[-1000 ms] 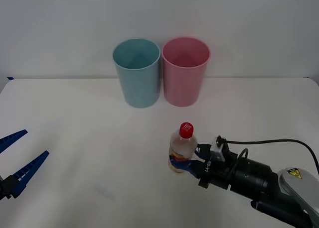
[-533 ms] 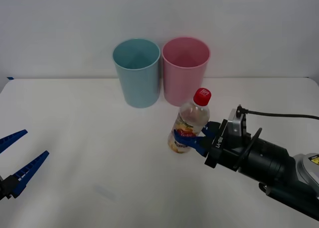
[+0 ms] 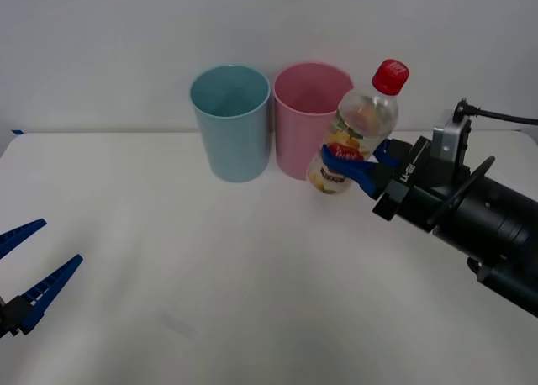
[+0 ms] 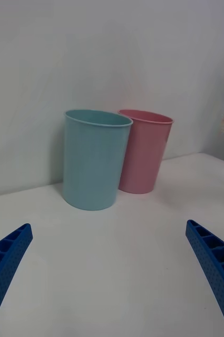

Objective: Grasp the object on the table and drop it into the matching bin: aluminum can to the light blue bin, PET bottle to the pink bin.

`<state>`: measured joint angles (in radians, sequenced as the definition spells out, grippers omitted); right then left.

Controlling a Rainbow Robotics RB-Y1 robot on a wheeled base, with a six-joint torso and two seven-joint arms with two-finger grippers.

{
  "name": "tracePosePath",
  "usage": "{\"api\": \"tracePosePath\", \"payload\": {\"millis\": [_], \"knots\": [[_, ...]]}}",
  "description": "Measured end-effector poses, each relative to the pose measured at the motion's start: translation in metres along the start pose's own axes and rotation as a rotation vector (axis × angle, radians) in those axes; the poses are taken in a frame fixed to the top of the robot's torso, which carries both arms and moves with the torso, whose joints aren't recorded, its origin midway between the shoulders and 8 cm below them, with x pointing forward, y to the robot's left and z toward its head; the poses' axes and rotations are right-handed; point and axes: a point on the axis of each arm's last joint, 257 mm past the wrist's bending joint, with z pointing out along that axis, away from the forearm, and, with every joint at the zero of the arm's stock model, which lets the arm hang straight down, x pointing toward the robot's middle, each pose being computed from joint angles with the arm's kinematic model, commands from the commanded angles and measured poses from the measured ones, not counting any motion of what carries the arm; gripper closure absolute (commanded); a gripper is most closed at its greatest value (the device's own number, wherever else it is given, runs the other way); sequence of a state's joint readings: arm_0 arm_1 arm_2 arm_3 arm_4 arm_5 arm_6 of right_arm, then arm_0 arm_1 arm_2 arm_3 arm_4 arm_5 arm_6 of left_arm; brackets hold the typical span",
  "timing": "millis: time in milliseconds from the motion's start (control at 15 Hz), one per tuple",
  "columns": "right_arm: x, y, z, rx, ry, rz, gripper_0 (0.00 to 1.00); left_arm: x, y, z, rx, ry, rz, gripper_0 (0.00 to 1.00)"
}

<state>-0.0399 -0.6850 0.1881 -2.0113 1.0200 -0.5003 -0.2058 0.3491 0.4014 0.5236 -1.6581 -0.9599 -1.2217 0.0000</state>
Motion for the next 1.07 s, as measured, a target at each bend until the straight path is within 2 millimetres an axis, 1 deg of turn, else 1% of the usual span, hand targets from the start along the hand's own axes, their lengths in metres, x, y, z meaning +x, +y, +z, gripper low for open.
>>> {"api": "tracePosePath", "payload": {"millis": [267,400,667,800,933,1067], "knots": [[-0.032,-0.032,0.021,0.03,-0.031,-0.054,1.0,0.0,0.0,0.0,0.0,0.0,0.0,0.0],[-0.041,-0.051,0.035,0.038,-0.035,-0.065,1.0,0.0,0.0,0.0,0.0,0.0,0.0,0.0],[-0.044,-0.093,0.068,0.055,-0.005,-0.086,1.0,0.0,0.0,0.0,0.0,0.0,0.0,0.0],[-0.043,-0.111,0.083,0.067,0.014,-0.092,1.0,0.0,0.0,0.0,0.0,0.0,0.0,0.0],[-0.04,-0.126,0.099,0.079,0.035,-0.095,1.0,0.0,0.0,0.0,0.0,0.0,0.0,0.0],[-0.037,-0.138,0.117,0.086,0.053,-0.097,1.0,0.0,0.0,0.0,0.0,0.0,0.0,0.0]]}}
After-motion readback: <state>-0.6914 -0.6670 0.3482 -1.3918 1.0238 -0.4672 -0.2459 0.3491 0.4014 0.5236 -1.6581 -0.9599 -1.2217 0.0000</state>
